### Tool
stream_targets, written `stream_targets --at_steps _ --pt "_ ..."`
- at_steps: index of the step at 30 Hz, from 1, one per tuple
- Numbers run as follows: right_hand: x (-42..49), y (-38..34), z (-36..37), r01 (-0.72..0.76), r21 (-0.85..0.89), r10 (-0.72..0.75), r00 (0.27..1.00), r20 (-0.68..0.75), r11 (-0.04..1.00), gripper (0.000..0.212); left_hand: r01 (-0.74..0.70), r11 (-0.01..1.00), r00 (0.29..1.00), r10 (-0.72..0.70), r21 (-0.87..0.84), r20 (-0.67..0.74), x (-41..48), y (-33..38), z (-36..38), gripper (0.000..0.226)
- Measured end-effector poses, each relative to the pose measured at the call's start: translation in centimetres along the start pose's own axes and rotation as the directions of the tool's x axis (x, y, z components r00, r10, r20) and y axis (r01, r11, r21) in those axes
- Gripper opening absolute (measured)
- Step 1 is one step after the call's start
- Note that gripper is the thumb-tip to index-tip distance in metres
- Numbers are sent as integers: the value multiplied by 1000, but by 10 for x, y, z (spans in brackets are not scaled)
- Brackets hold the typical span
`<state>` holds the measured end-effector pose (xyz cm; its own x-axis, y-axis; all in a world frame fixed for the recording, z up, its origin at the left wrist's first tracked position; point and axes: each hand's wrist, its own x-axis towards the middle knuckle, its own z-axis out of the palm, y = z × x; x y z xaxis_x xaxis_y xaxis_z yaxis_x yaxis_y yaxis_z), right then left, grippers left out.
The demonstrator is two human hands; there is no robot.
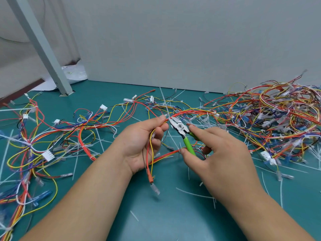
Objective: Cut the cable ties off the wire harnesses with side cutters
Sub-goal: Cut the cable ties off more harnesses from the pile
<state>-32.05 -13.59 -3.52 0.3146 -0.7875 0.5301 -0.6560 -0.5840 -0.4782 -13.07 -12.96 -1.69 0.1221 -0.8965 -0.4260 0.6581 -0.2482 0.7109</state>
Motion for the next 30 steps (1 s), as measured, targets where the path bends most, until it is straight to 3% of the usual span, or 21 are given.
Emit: stream_targets --at_steps 15,26,28,30 --pt "1 2 -1 -17 3 17 999 38 1000 51 -8 1000 999 6 31 40 -2 -1 2 24" --pt "4 3 -3 -26 65 22 997 68 998 45 -1 1000 999 0 15 43 1 -1 -1 5" --pt "4 4 -4 -64 112 56 996 74 992 41 -12 1000 999 12 18 34 0 -1 -1 7" --pt "6 4 -3 -201 322 180 979 96 925 30 -37 999 999 37 14 21 -1 -1 -1 12"
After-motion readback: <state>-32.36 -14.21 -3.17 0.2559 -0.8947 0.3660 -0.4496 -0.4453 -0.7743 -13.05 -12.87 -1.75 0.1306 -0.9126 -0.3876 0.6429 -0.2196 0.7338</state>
